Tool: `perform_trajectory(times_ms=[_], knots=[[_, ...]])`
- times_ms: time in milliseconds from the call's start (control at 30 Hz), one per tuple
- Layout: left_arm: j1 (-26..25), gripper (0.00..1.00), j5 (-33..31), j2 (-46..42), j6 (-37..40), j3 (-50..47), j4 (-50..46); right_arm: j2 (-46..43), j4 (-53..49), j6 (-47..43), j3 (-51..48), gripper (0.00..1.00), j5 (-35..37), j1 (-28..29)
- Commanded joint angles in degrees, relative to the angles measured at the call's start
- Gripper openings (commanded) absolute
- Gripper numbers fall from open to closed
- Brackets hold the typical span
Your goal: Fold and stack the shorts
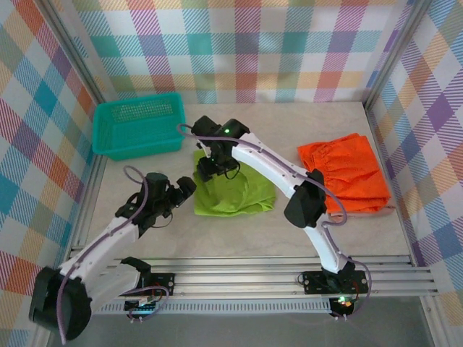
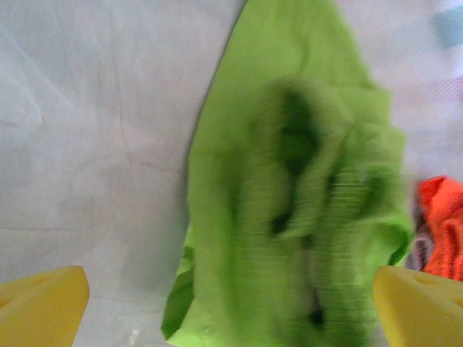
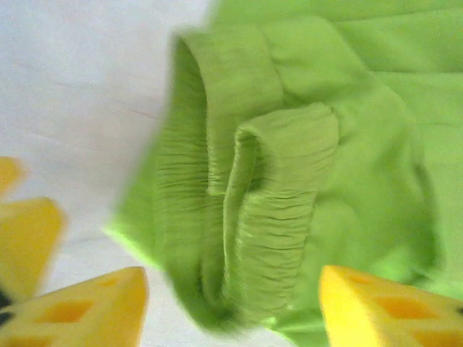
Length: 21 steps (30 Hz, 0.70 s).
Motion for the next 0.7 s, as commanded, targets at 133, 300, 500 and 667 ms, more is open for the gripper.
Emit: perform_trajectory(times_ms=[133,300,500,667], knots=[[-0.08,1.0,-0.99,-7.75,0.77,2.43,-2.2,-25.18,28.68,11.63,-29.08,0.88,-20.73,-8.89],[-0.1,0.97,8.18,3.31,3.13,9.57,-4.49,-32.87,37.2,16.19,-47.0,0.88,-23.27,-15.87],[-0.19,0.9,14.04,14.44,3.56,13.63,2.03,-32.35,43.58,21.47,-56.87,0.88,-27.38,-16.49],[-0.12,0.84,15.41,22.6,3.16,15.95,4.92,-30.13,50.22,26.25,-63.14,0.88,-28.81,-16.49]])
